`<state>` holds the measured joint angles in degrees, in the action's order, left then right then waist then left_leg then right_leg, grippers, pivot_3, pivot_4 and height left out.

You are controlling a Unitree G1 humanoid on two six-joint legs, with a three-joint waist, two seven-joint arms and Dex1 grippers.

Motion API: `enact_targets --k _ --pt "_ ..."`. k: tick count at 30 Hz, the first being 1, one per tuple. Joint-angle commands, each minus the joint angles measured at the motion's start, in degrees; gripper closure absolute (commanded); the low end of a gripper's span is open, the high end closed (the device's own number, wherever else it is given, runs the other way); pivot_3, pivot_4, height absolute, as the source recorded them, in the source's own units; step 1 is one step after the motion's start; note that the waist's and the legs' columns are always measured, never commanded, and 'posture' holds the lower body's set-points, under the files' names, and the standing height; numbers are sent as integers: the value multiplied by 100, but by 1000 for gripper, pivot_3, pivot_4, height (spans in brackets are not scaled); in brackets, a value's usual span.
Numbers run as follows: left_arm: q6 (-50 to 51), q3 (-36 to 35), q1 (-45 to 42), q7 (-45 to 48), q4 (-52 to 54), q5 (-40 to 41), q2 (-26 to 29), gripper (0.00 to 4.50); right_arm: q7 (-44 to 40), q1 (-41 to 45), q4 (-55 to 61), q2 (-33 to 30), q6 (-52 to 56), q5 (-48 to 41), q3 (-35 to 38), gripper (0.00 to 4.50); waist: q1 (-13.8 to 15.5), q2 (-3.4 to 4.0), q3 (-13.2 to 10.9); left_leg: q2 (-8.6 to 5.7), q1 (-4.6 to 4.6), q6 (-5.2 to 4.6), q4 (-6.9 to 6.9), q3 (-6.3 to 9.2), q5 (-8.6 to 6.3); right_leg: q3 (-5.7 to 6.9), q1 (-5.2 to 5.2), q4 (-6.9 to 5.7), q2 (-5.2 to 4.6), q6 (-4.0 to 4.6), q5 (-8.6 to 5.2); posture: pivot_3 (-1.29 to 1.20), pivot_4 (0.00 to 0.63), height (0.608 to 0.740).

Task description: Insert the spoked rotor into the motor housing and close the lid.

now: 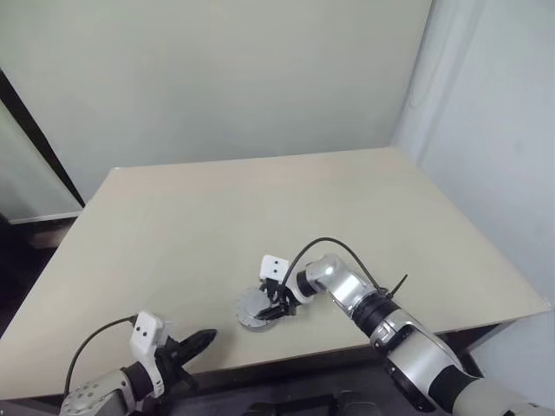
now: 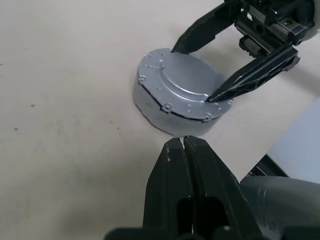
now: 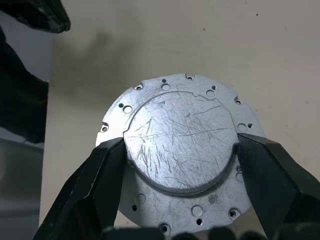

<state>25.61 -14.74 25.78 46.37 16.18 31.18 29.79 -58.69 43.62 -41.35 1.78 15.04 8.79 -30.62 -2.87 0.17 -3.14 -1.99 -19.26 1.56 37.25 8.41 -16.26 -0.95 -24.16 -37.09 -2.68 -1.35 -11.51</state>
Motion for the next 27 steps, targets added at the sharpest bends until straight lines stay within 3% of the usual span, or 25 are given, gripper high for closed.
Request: enact_targets --k 1,8,18,27 --pt "-123 -32 -63 11 75 -7 30 4500 207 -16 282 7 129 173 -77 1257 0 0 0 0 2 0 0 0 0 0 1 0 0 0 0 0 0 740" --pt "-160 -10 -55 3 69 -8 -3 4500 252 -139 468 -74 185 331 -260 1257 -2 4 -3 1 72 0 -10 -1 -1 0 69 5 -1 14 -11 0 0 740" --pt "-258 163 -399 -110 -37 -3 -266 4500 200 -197 546 -156 235 344 -328 1257 1 4 -2 1 73 1 -7 1 -1 1 71 6 -2 13 -11 0 0 740" --pt "-555 724 -780 -172 -615 -532 -384 4500 180 -204 555 -167 266 328 -335 1257 1 5 2 0 73 0 -9 0 -1 1 71 8 -2 12 -10 0 0 740"
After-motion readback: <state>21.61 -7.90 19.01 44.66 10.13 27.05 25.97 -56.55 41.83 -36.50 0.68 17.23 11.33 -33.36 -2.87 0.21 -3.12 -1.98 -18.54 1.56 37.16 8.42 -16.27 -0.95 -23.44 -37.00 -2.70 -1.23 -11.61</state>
